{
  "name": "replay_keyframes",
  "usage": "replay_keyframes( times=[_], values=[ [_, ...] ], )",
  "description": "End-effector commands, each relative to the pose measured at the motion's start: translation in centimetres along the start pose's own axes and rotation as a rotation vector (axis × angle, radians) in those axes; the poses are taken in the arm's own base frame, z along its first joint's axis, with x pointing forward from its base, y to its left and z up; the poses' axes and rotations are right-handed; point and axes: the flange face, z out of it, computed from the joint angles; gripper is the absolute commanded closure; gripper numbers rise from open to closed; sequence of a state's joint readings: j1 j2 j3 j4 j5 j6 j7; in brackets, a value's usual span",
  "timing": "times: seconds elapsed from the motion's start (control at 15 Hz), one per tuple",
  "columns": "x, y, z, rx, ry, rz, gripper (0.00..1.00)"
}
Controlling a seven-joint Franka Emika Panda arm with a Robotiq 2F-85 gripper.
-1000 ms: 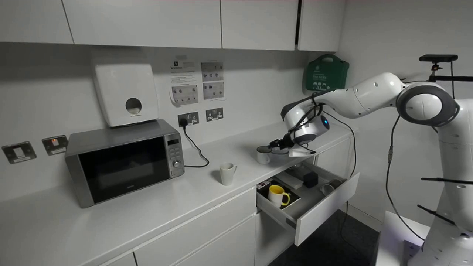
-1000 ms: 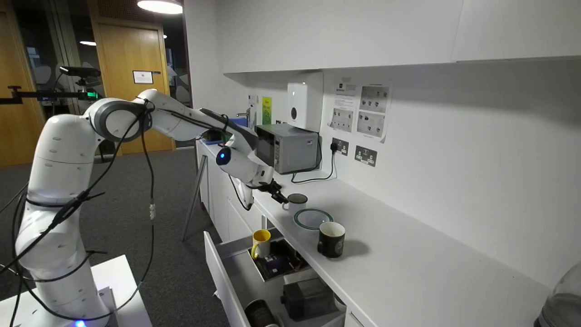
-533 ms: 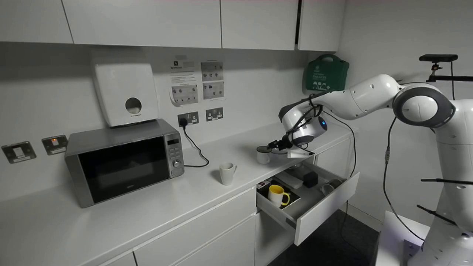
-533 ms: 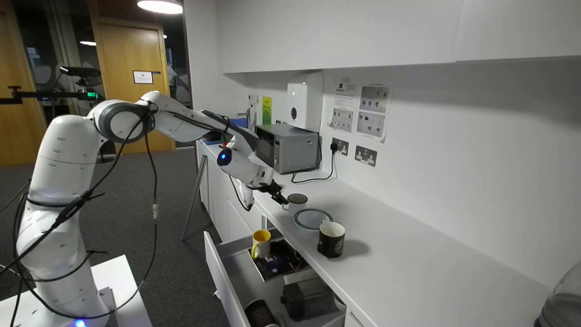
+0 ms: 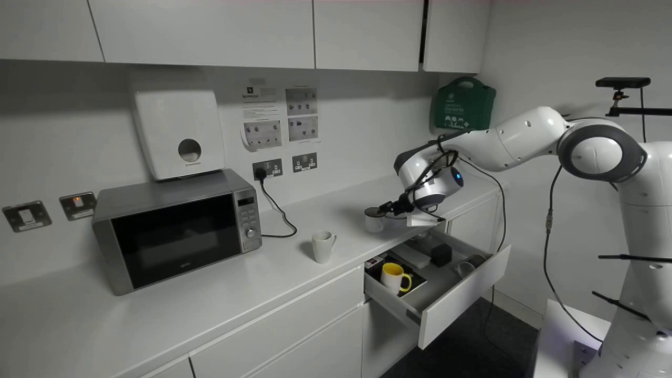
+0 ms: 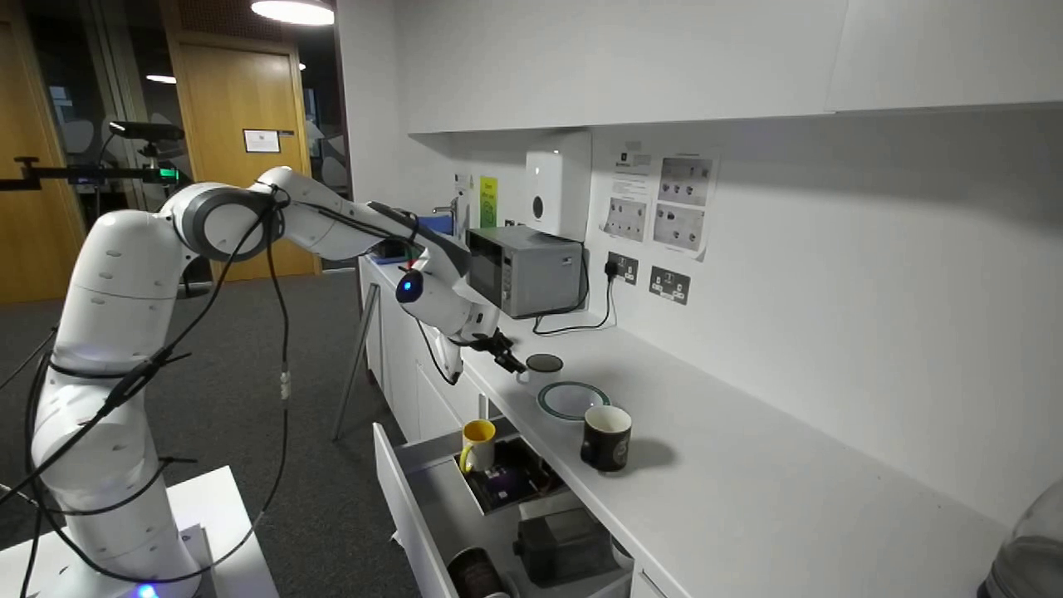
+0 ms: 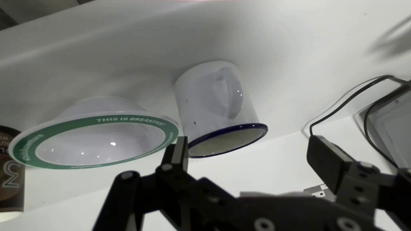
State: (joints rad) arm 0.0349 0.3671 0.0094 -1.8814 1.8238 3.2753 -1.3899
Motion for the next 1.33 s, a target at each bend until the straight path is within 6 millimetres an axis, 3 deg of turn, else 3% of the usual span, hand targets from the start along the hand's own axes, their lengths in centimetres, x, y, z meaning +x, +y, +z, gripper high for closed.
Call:
replay_keyframes(
  times=[0.0,0.67,1.27],
  values=[
    [0.2,-0.7,0.0,-0.039,0.016,-0.033,0.0],
    [-0.9,-0.3,1.5,-0.06,-0.002,-0.05,0.0],
    [-0.2,-2.1,2.2,-0.055,0.026,-0.085,0.0]
  ],
)
